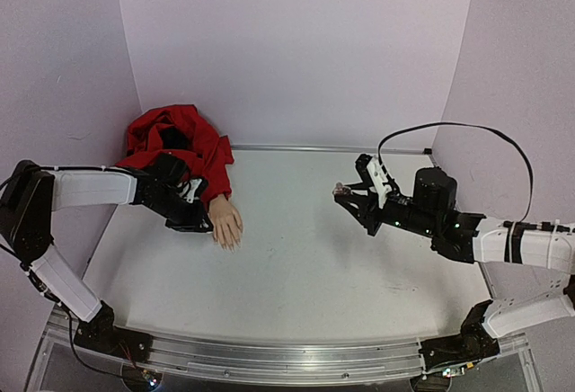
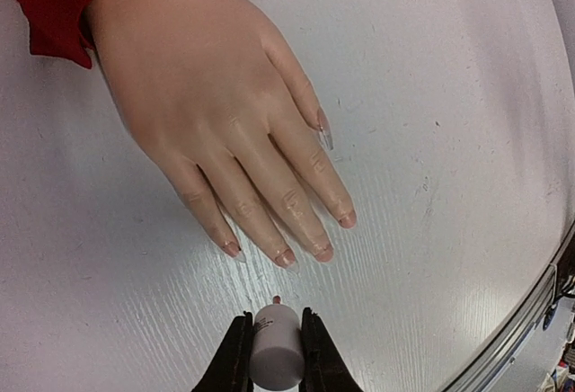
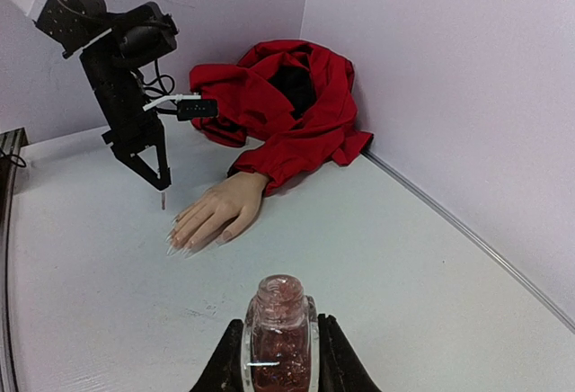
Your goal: Paint the nails
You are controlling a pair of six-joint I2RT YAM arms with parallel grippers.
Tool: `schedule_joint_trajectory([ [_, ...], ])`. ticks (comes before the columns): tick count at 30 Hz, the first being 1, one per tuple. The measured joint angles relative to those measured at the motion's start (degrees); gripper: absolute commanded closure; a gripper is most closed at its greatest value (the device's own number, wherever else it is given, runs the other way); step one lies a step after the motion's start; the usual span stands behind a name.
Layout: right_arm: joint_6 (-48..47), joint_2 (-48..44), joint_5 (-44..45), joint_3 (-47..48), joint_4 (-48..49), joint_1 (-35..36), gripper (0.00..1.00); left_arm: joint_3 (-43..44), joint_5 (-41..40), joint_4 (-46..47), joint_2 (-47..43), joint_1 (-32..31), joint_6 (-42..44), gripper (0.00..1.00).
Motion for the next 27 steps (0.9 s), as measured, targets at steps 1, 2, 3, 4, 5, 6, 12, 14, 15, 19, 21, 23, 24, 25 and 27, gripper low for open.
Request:
schedule_joint_trajectory([
  [1, 0.00, -0.04, 0.07, 0.00, 0.00, -0.02, 1.00, 0.00, -0.02, 0.35, 0.37, 0.00, 0.00, 1.00],
  [2, 0.00, -0.07, 0.13, 0.00, 0.00, -0.02, 1.00, 0.00, -0.02, 0.72, 0.74, 0.00, 0.02, 1.00],
  [3, 0.00, -0.07, 0.17, 0.00, -0.02, -0.02, 1.00, 0.00, -0.02, 1.09, 1.03, 0.00, 0.02, 1.00],
  [4, 0.00, -0.07, 0.22, -0.02, -0.02, 0.00, 1.00, 0.00, -0.04, 1.29, 1.22, 0.00, 0.00, 1.00],
  [5, 0.00, -0.07, 0.22, -0.07, -0.02, 0.00, 1.00, 0.00, -0.07, 1.40, 1.38, 0.00, 0.02, 1.00],
  [6, 0.00, -0.07, 0.22, -0.11, -0.02, 0.00, 1.00, 0.00, -0.09, 1.51, 1.44, 0.00, 0.02, 1.00],
  [12, 0.00, -0.07, 0.22, -0.37, -0.04, -0.02, 1.00, -0.11, -1.03, 2.08, 1.95, 0.02, 0.81, 1.00],
  [14, 0.00, -0.07, 0.22, -0.37, -0.02, -0.02, 1.00, -0.11, -1.09, 2.38, 2.21, 0.04, 0.87, 1.00],
  [15, 0.00, -0.07, 0.22, -0.37, -0.04, -0.02, 1.00, -0.13, -1.18, 2.58, 2.34, 0.04, 0.90, 1.00],
  [19, 0.00, -0.07, 0.24, -0.39, -0.02, -0.02, 1.00, -0.57, -1.60, 3.63, 2.78, 0.07, 0.90, 1.00],
  [21, 0.00, -0.07, 0.28, -0.37, -0.02, -0.02, 1.00, -0.83, -1.92, 3.85, 2.97, 0.11, 0.92, 1.00],
  [23, 0.00, -0.07, 0.37, -0.37, -0.02, -0.02, 1.00, -0.87, -2.05, 4.09, 3.23, 0.13, 0.92, 1.00],
  [24, 0.00, -0.07, 0.42, -0.37, -0.02, -0.02, 1.00, -0.87, -2.08, 4.31, 3.41, 0.15, 0.92, 1.00],
  [25, -0.02, -0.07, 0.42, -0.37, -0.02, -0.02, 1.00, -0.87, -2.10, 4.42, 3.50, 0.15, 0.92, 1.00],
  [27, -0.02, -0.07, 0.44, -0.37, -0.04, -0.02, 1.00, -0.87, -2.10, 4.63, 3.61, 0.22, 0.92, 1.00],
])
